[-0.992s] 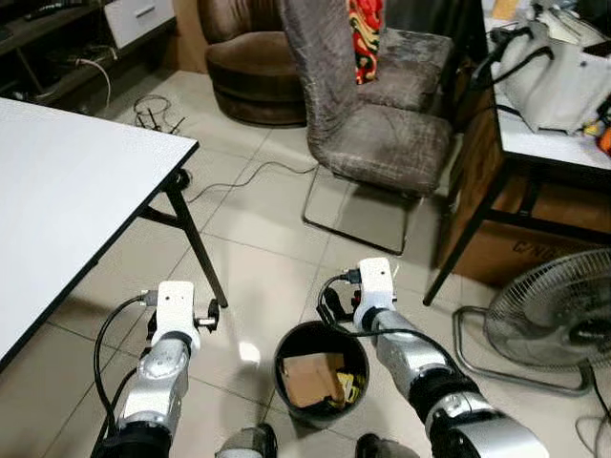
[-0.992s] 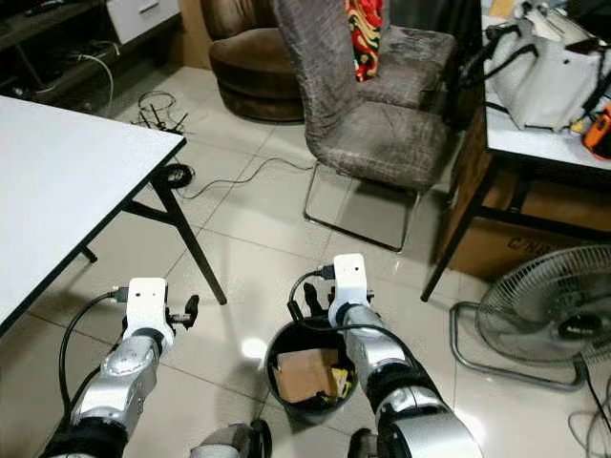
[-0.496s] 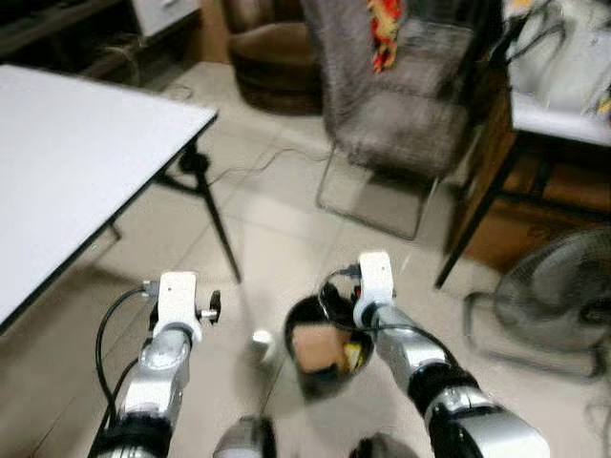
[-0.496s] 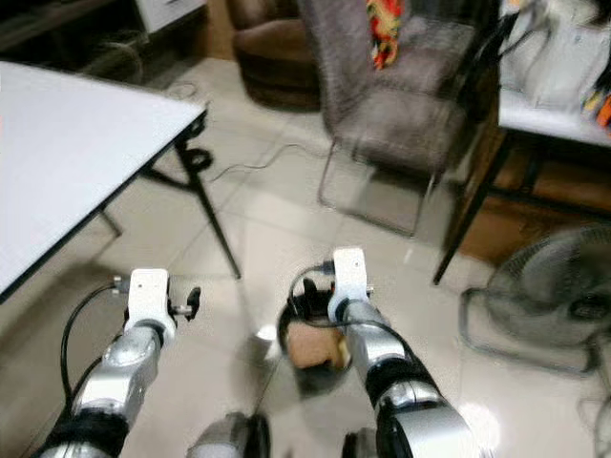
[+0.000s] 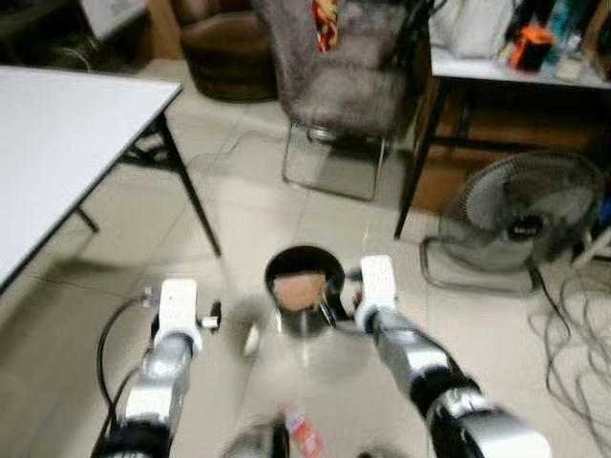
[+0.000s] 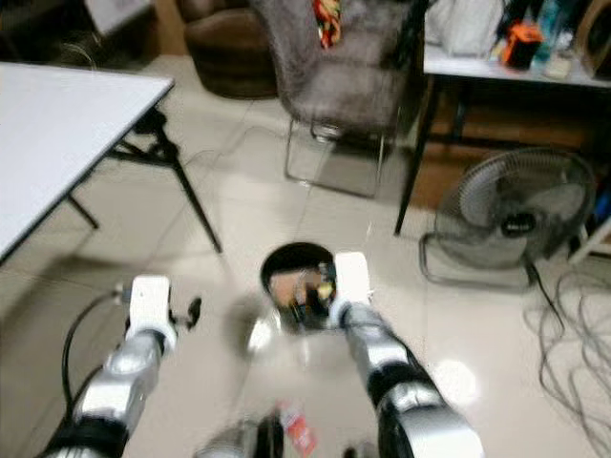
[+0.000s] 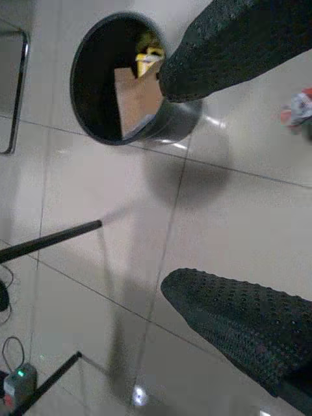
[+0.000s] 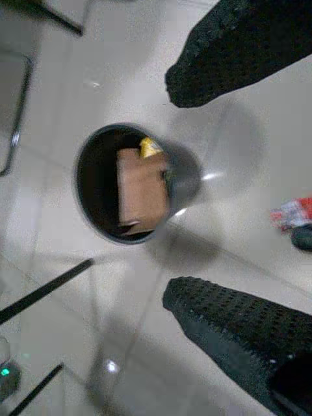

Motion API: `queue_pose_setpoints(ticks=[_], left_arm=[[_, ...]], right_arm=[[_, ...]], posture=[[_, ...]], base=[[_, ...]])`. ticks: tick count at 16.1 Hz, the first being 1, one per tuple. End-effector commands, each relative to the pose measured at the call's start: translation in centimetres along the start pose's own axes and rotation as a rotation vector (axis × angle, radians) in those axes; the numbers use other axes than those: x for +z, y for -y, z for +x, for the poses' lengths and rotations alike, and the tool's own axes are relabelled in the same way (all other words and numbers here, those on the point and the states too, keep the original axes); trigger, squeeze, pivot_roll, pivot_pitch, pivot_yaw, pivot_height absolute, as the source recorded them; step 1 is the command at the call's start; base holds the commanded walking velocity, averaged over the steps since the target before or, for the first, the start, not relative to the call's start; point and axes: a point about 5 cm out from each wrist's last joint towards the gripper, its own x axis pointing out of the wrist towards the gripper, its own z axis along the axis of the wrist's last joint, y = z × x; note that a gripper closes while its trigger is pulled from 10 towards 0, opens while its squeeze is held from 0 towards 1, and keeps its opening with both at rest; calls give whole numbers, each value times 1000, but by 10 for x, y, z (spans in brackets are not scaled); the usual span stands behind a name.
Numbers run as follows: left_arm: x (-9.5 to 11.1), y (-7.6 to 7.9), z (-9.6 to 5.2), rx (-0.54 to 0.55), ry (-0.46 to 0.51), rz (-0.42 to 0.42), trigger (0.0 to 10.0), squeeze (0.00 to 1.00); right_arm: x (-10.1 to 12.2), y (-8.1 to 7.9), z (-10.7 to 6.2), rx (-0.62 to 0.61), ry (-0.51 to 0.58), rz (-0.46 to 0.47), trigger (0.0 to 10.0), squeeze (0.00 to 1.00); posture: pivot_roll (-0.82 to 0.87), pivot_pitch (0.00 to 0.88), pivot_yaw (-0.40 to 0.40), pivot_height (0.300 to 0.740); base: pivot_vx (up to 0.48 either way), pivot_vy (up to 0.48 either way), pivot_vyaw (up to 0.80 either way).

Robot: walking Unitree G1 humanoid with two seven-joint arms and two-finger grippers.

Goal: Picking trash to rubbish bin

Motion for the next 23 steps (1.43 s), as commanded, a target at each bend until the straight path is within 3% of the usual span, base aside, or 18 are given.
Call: queue_pose_setpoints(ticks=[1, 9, 13, 16, 18, 23], left_arm=[[6, -1, 2, 3, 16, 4, 10000, 0], [7, 0, 3, 18, 18, -8, 10000, 0], [17, 1, 7, 0, 74, -64, 10000, 0], [18, 1, 9, 10, 91, -61, 10000, 0], [6, 2, 9, 10, 66, -88, 10000, 0], [-37, -13, 1, 54, -61, -88, 10000, 0]], right_arm=[[4, 0, 1, -2, 18, -8, 10000, 0], [1, -3, 1, 9, 2, -24, 10000, 0], [0, -7, 2, 17, -11, -40, 10000, 0], [-8, -4, 0, 9, -35, -79, 10000, 0], [-20, 1, -3, -1, -86, -153, 10000, 0], [-31, -3, -5, 29, -127, -147, 10000, 0]], posture=[[-32, 103, 57, 740], [-31, 110, 50, 740], [-24, 117, 51, 740], [-18, 125, 44, 740], [-21, 126, 29, 740], [-43, 94, 7, 740]], base=[[-371, 0, 0], [-33, 0, 0], [0, 0, 0], [0, 0, 0], [0, 0, 0], [0, 0, 0]])
